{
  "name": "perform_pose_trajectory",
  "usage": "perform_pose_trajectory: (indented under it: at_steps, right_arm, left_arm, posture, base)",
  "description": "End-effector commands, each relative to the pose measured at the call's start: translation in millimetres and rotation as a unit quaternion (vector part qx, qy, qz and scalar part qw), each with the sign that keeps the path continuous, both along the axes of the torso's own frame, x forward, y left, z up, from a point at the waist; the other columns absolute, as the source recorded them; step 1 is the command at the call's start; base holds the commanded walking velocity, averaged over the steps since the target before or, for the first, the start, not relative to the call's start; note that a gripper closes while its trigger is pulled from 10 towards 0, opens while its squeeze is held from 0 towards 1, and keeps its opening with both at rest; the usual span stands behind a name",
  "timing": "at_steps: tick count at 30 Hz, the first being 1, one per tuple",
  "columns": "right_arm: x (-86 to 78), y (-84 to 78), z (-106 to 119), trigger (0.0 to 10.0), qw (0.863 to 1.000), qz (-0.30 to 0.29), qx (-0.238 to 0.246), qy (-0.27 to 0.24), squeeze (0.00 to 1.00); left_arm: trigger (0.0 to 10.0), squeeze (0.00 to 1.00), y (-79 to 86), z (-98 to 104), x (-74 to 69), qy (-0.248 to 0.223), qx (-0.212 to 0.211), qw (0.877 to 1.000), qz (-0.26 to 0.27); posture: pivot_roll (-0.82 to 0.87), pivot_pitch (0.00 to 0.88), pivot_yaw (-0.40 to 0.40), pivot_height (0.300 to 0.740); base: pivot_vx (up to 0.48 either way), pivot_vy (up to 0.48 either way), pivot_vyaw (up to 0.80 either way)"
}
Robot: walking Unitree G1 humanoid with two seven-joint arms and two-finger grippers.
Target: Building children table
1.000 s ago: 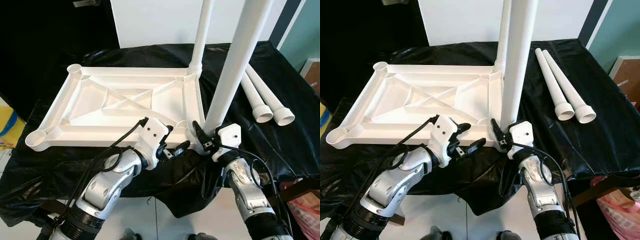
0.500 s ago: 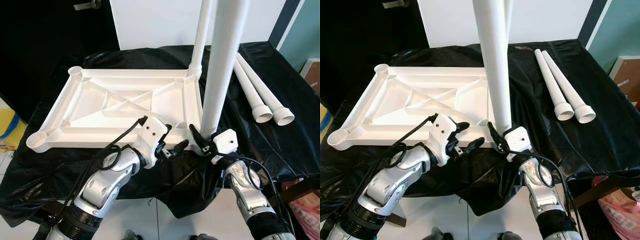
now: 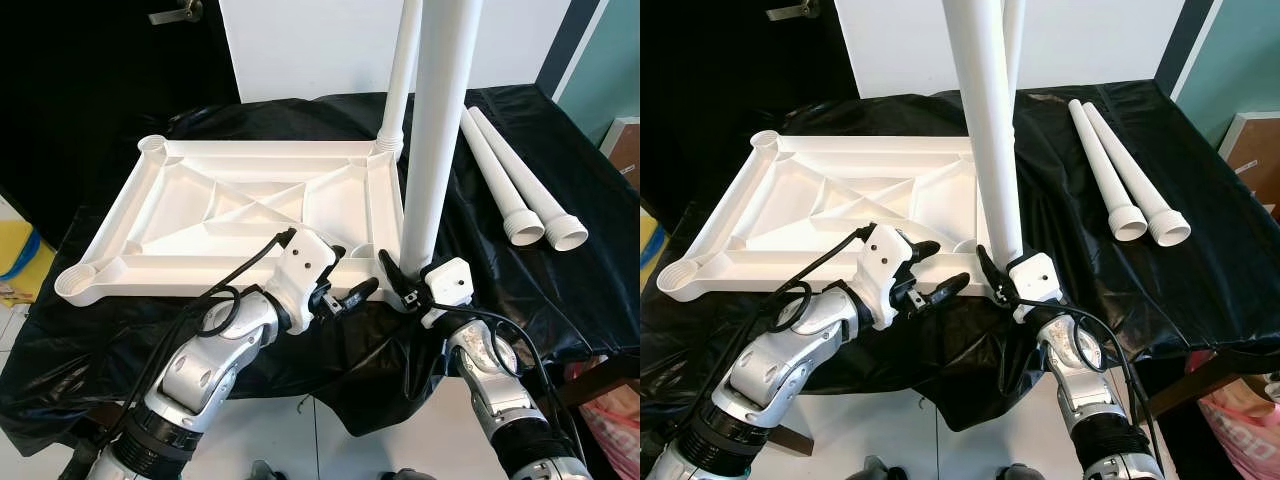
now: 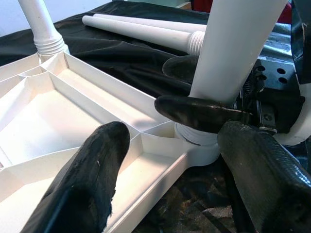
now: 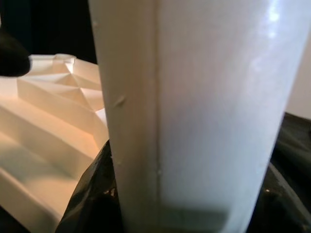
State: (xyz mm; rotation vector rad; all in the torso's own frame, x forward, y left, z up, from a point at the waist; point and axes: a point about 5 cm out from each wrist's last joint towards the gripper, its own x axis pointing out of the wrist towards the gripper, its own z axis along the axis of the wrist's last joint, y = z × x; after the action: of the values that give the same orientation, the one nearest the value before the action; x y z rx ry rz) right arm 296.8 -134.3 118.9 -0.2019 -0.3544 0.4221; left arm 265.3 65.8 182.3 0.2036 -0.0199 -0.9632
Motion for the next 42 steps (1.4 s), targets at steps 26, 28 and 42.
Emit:
perform_pose_trajectory:
  at_steps: [26, 28, 42]
  right_arm:
    - [12.0, -6.5, -34, 10.0, 0.969, -0.107, 0.103, 0.196, 0.0]
    - [12.2, -6.1, -34, 10.0, 0.968, -0.11, 0.104, 0.199, 0.0]
    - [10.6, -5.9, -26, 10.0, 0.972, -0.119, 0.087, 0.182, 0.0]
  left_arm:
    - [10.0, 0.0, -1.6, 5, -3.9, 0.001, 0.006, 0.999, -0.043]
    - [10.0, 0.0, -1.6, 5, -3.8, 0.001, 0.006, 0.999, -0.043]
    - [10.0, 0.0, -2.9, 6, -3.2, -0.003, 0.004, 0.999, -0.042]
  posture:
    - [-0.06, 0.116, 0.056, 0.74]
    - [-0.06, 0.115, 0.055, 0.74]
    - [-0.07, 0.115, 0.049, 0.74]
  base:
    - [0.0, 0.0, 0.0]
    - [0.0, 0.0, 0.0]
    - [0.0, 0.0, 0.0]
